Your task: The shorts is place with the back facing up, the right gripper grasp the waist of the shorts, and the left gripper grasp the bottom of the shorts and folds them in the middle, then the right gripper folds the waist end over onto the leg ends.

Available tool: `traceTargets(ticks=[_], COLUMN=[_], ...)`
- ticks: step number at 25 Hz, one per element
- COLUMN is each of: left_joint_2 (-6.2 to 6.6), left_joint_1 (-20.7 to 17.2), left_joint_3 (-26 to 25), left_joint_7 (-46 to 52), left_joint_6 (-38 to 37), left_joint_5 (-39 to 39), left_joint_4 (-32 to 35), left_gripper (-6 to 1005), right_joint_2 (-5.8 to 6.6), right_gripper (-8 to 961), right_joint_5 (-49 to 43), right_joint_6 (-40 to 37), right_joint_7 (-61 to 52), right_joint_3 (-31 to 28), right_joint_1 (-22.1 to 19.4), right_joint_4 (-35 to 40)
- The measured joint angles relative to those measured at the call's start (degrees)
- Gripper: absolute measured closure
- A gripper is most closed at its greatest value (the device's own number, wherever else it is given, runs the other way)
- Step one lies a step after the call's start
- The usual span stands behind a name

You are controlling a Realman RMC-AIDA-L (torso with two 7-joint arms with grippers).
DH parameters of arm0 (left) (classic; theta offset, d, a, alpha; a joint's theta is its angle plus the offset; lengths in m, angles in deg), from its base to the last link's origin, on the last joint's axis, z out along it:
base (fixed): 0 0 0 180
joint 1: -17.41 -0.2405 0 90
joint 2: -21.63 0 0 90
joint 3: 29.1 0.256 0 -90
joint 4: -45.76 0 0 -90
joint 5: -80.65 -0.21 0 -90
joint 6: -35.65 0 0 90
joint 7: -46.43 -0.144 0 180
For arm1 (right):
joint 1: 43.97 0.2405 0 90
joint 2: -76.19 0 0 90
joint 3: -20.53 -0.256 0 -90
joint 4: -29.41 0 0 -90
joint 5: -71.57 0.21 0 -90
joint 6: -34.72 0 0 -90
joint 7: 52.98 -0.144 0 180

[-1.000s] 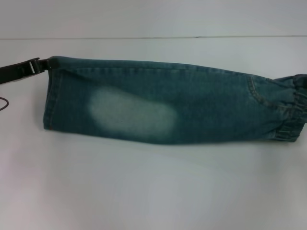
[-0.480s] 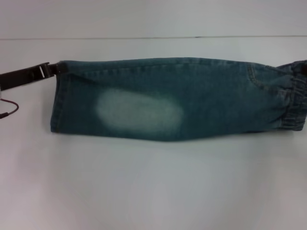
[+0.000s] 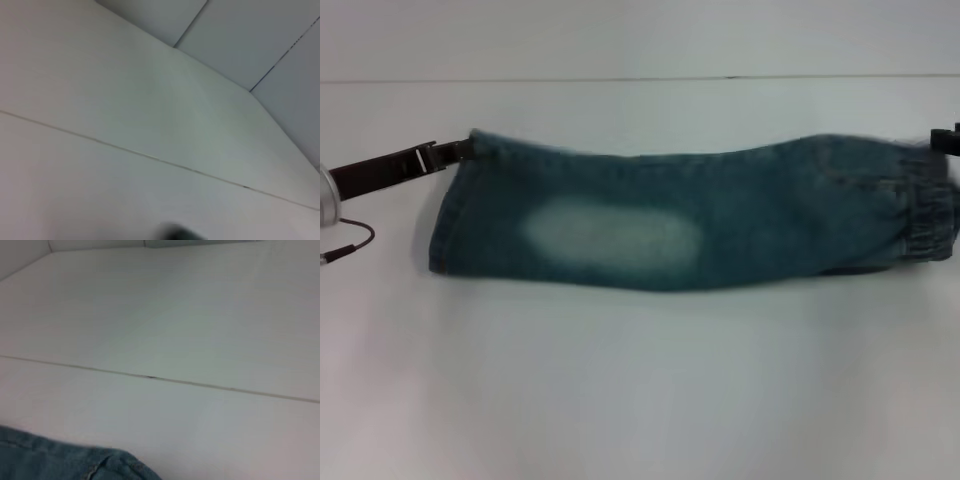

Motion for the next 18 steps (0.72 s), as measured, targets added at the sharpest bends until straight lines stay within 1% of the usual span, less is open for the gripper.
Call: traceTargets(ticks=[5, 8, 10, 14, 18], left_joint_2=[-0.19, -0.34, -0.44, -0.33, 0.23], left_joint_1=[-0.02, -0.02, 0.01, -0.12, -0.95], left_joint_3=[0.09, 0.06, 0.06, 0.13, 0.12], left_joint_7=[-0.01, -0.06, -0.20, -0.52, -1.61], left_joint_6=[2.19, 2.55, 2.61, 1.68, -2.89], left_joint_5=[0.21, 0.29, 0.30, 0.33, 0.45], left_joint_4=[-0.21, -0.05, 0.13, 0.21, 0.30], left_gripper=[786, 732, 666, 534, 339], right_joint_2=[-0.09, -0.18, -0.38, -1.69, -3.57], right_gripper=[480, 388, 327, 198, 51], right_joint_5=[0.12, 0.29, 0.74, 3.82, 11.26], right_joint_6=[0.89, 1.21, 1.25, 0.39, -2.87], right_joint_7=[0.18, 0.16, 0.06, 0.27, 1.87], right_joint_3=[0.34, 0.29, 0.09, -0.15, -0.20], right_joint_1=[0.08, 0.09, 0.03, -1.55, -5.33], right_joint_4=[0.12, 0.15, 0.23, 1.82, 4.21])
